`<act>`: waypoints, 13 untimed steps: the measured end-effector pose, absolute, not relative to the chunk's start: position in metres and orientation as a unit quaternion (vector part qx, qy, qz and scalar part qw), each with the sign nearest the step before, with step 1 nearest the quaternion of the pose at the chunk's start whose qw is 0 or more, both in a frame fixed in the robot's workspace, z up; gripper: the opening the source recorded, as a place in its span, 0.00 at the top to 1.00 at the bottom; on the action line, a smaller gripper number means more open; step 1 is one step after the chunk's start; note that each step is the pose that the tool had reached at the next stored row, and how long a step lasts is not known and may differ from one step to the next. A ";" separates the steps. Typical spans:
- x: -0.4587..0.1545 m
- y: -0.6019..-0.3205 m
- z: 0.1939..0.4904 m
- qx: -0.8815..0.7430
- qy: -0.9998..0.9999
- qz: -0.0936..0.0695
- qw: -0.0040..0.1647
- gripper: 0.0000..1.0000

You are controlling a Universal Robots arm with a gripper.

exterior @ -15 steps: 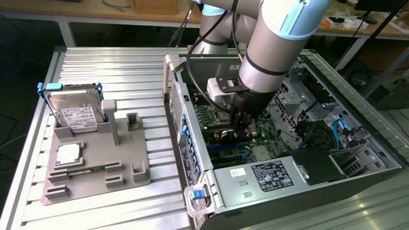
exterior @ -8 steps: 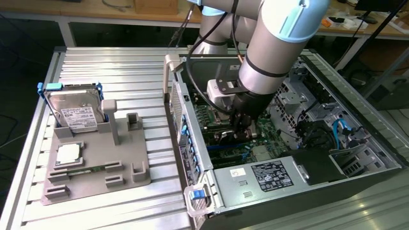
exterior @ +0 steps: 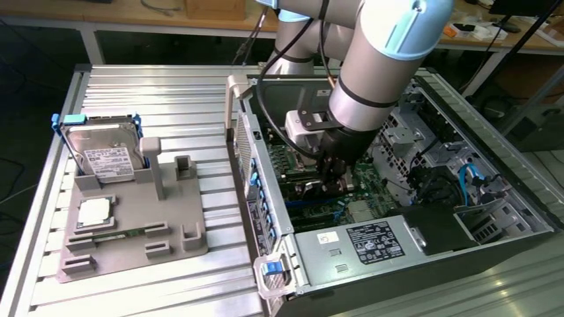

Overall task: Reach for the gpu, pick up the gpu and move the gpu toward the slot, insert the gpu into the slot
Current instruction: 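Insert the gpu into the slot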

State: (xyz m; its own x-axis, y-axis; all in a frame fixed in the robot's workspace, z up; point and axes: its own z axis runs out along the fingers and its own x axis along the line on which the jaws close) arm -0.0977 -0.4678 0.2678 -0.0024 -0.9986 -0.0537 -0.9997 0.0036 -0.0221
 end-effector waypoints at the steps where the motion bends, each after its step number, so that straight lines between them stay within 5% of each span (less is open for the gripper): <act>1: -0.098 -0.468 0.268 -0.706 0.708 0.011 0.027 0.73; 13: -0.095 -0.468 0.266 -0.704 0.710 0.019 0.019 0.73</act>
